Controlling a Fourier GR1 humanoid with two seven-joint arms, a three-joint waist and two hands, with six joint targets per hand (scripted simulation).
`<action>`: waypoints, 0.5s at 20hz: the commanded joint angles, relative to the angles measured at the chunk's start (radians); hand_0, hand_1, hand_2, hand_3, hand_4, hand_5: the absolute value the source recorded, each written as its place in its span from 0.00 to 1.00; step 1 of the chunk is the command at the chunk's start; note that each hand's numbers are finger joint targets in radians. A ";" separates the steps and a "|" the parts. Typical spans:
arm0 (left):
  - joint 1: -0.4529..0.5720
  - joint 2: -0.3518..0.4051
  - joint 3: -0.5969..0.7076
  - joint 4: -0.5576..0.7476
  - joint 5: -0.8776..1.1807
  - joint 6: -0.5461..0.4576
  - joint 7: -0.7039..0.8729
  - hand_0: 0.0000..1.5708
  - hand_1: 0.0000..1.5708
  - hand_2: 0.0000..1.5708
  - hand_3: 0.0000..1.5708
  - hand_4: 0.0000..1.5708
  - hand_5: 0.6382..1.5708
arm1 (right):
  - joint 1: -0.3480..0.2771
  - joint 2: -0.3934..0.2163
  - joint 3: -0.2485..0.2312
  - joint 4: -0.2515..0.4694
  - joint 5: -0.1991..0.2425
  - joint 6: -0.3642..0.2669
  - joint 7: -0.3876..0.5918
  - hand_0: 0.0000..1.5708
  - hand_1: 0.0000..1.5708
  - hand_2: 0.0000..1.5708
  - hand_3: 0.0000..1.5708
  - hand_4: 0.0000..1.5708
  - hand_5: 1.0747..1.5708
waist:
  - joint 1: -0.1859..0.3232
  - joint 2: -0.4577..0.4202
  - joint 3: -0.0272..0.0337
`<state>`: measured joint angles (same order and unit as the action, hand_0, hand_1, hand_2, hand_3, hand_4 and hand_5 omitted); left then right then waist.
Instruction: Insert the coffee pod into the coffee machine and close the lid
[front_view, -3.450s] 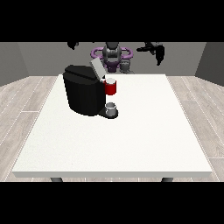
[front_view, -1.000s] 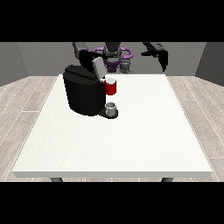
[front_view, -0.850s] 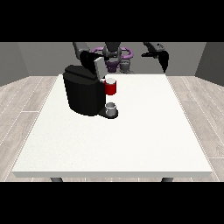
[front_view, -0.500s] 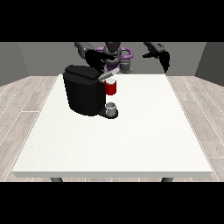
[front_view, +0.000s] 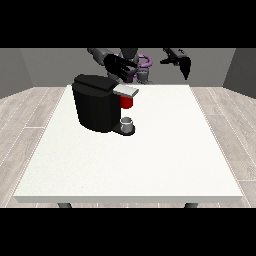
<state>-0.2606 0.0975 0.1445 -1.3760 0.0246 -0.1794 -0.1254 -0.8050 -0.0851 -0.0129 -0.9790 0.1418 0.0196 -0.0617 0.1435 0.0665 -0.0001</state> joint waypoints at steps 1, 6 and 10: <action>0.010 0.009 0.005 0.017 0.014 -0.020 -0.042 0.00 0.00 0.00 0.00 0.11 1.00 | -0.006 0.047 0.011 -0.022 0.005 -0.020 -0.025 0.00 0.00 0.00 0.00 0.08 1.00 | -0.012 -0.008 -0.0001; 0.080 -0.019 -0.016 0.011 0.014 -0.014 -0.036 0.00 0.00 0.00 0.00 0.12 1.00 | 0.115 0.083 0.066 -0.080 -0.061 0.054 -0.077 0.00 0.00 0.00 0.00 0.16 1.00 | -0.050 -0.108 0.0001; 0.081 0.009 0.033 0.091 0.026 -0.009 -0.055 0.00 0.00 0.00 0.00 0.12 1.00 | 0.285 0.084 0.174 -0.180 -0.215 0.036 -0.103 0.00 0.00 0.00 0.00 0.18 1.00 | -0.112 -0.155 0.0001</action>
<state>-0.1951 0.0806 0.1439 -1.3315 0.0290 -0.1734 -0.1796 -0.6394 -0.0149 0.0947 -1.0866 0.0310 0.0562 -0.1484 0.0747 -0.0344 -0.0001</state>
